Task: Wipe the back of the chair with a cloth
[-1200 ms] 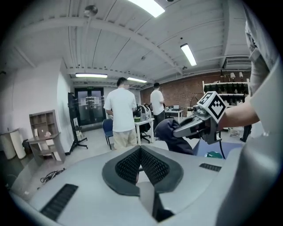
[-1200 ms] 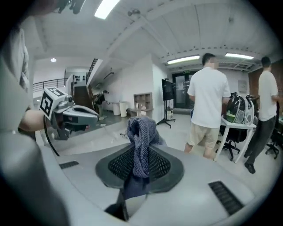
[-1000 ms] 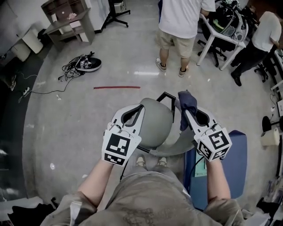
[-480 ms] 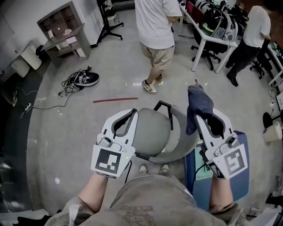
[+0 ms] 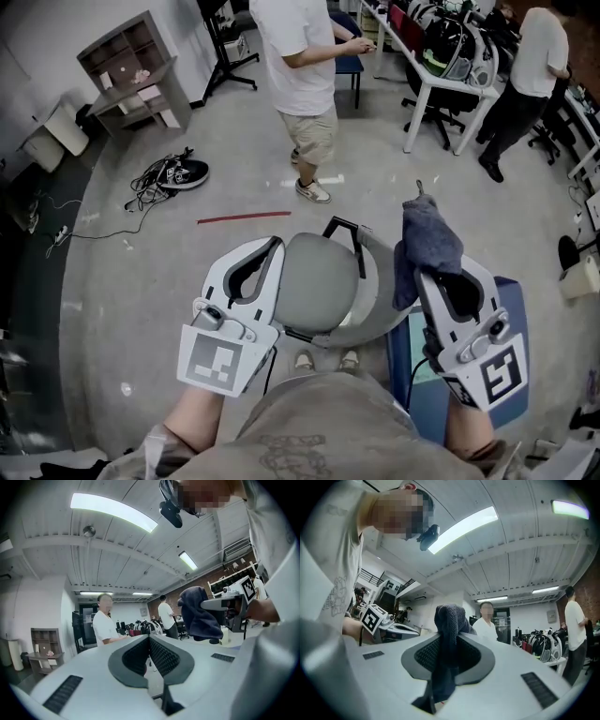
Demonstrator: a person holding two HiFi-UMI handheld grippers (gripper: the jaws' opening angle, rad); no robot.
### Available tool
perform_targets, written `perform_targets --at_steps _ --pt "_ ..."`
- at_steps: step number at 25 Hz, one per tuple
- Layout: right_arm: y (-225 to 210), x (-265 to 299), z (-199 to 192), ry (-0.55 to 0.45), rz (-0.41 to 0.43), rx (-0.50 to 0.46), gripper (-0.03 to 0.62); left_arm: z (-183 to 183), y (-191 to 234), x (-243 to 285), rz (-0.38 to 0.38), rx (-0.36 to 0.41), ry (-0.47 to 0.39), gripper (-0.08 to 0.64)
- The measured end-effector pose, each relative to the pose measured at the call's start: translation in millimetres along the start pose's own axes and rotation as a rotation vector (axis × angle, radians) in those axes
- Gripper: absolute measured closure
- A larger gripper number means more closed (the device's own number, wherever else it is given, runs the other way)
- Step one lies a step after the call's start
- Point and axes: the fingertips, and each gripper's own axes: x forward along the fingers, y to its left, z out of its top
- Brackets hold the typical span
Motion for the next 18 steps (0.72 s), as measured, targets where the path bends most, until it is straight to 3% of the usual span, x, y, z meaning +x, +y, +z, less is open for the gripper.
perform_targets --at_steps 18 --pt "-25.2 -10.1 -20.3 0.025 -0.013 0.034 0.511 -7.5 -25.4 19.4 -0.026 0.012 0.03 0.543"
